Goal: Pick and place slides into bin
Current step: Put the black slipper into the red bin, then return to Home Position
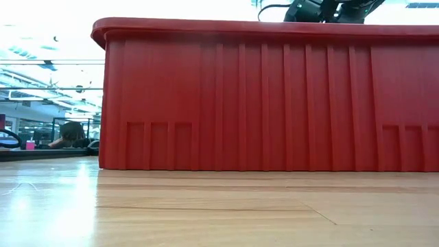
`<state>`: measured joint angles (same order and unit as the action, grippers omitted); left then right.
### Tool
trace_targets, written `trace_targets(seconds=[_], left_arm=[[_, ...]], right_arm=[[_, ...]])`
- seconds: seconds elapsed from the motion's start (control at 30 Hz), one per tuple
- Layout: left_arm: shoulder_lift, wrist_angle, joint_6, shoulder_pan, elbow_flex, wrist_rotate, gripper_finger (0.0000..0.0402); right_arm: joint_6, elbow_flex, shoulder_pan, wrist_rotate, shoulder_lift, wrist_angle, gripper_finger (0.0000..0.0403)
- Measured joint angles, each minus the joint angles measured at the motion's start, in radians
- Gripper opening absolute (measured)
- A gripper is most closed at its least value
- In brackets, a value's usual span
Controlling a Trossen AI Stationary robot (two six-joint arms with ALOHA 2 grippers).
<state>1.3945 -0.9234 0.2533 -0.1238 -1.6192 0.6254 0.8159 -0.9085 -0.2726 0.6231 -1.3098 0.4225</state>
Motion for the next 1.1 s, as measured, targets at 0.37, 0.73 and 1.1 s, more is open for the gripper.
trace_targets(seconds=[0.37,0.73,1.1], left_arm=[[-0.002,-0.001,-0.010,0.000,0.000,0.000,0.0014],[-0.002,-0.001,-0.010,0.000,0.000,-0.024,0.0011],[-0.003,-0.001,-0.009,0.000,0.000,-0.052,0.0003]], right_arm=[[-0.025,0.000,0.000,-0.075,0.000,0.000,0.0117],[-0.078,0.000,-0.001,-0.075,0.012,0.001,0.0207],[-0.128,0.000,-0.003,-0.075,0.132,0.009,0.0204]])
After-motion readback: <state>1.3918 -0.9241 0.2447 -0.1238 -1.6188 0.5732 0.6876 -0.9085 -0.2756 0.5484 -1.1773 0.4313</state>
